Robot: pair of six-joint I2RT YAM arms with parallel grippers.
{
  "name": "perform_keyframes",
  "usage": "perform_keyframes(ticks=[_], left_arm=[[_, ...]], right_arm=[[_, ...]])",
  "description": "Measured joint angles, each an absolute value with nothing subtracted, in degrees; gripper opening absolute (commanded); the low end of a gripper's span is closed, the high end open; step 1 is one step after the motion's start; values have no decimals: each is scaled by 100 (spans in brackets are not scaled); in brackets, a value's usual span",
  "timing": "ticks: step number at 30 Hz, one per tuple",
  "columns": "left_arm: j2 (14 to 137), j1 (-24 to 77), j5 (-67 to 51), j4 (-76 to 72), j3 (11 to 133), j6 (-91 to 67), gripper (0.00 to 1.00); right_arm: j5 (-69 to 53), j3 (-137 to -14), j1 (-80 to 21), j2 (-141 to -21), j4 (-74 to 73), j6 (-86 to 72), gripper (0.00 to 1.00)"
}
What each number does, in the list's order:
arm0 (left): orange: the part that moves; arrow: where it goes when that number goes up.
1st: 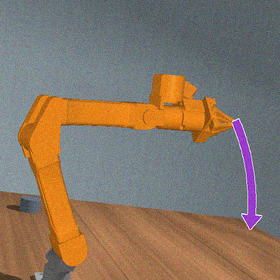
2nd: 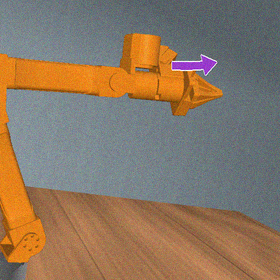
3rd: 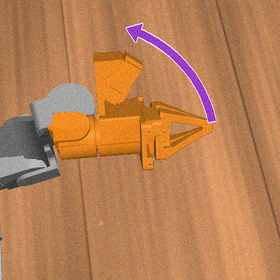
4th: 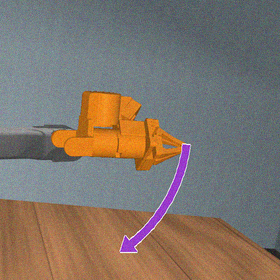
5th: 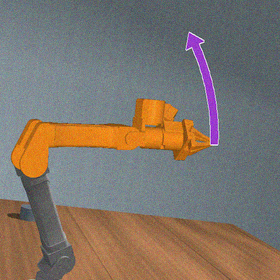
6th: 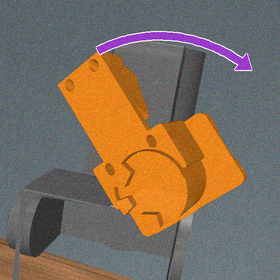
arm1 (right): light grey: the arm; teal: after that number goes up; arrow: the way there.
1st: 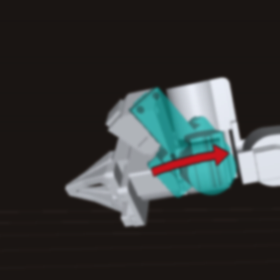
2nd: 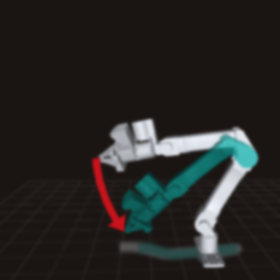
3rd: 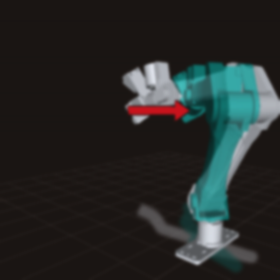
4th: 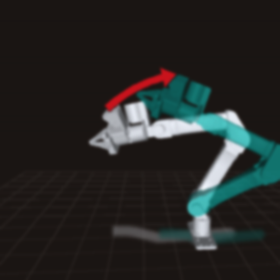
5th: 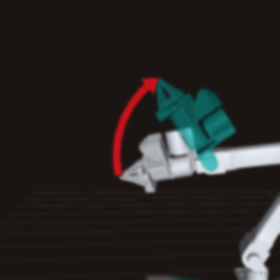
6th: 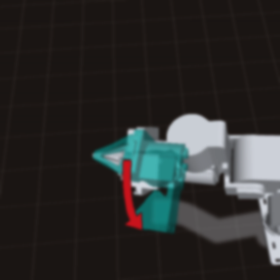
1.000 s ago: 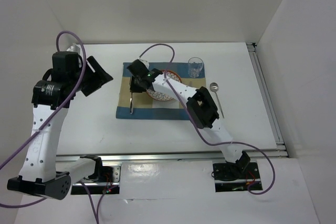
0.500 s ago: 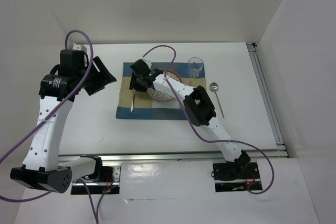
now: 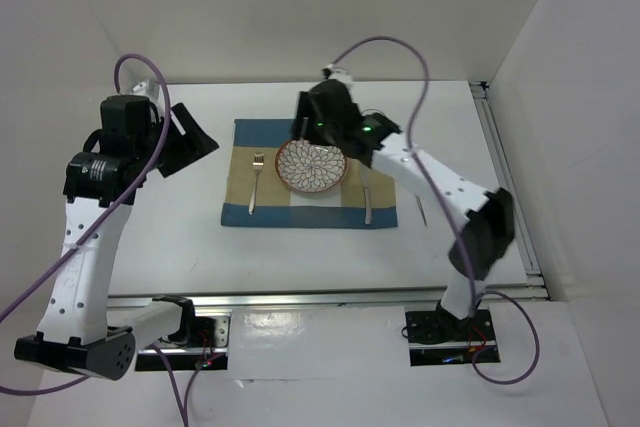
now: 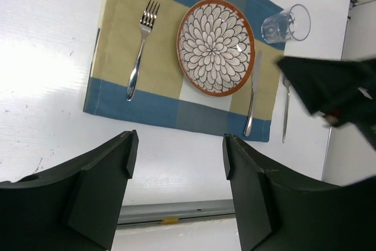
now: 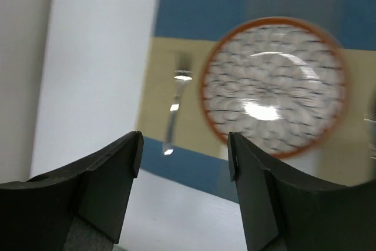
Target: Set the dinner table for one person
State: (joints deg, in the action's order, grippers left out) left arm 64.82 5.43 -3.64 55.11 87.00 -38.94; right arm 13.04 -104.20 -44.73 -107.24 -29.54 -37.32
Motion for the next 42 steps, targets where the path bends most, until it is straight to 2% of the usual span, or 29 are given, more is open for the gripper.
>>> perform_keyframes(ticks=[4,7,11,16,20,24,28,29,32,33,42], left_arm=[[6375,543,-285,5450,8652,-3828,78],[6368,550,-126,5358,8477,-3747,78],[6486,550,25,5352,8392,-3723,79],[6624,550,36,5304,8385,-3719,79],[6667,552,36,5284,8385,-3640,80],[6678,552,69,5288,8385,-3623,80],[6678,552,102,5290,8385,-3621,80],[6687,552,108,5288,8385,-3621,80],[6720,554,121,5288,8385,-3621,80],[6733,554,121,5288,8385,-3621,80],[6742,554,117,5288,8385,-3607,80]], right_arm=[[1658,-8473,-3435,-9024,-2963,-3494,75],[1793,-7150,-2333,-8519,-3144,-3251,72],[1636,-6243,-1494,-8628,-3402,-2803,71],[1564,-6267,-1079,-9181,-3267,-2270,72],[1494,-6313,-871,-9957,-3017,-1870,67],[1129,-6423,-674,-10302,-2816,-1555,57],[860,-6488,-550,-10453,-2580,-1391,40],[814,-6499,-534,-10460,-2536,-1352,29],[672,-6506,-521,-10481,-2475,-1275,12],[657,-6510,-521,-10481,-2473,-1288,0],[423,-6525,-537,-9839,-2709,-1330,0]])
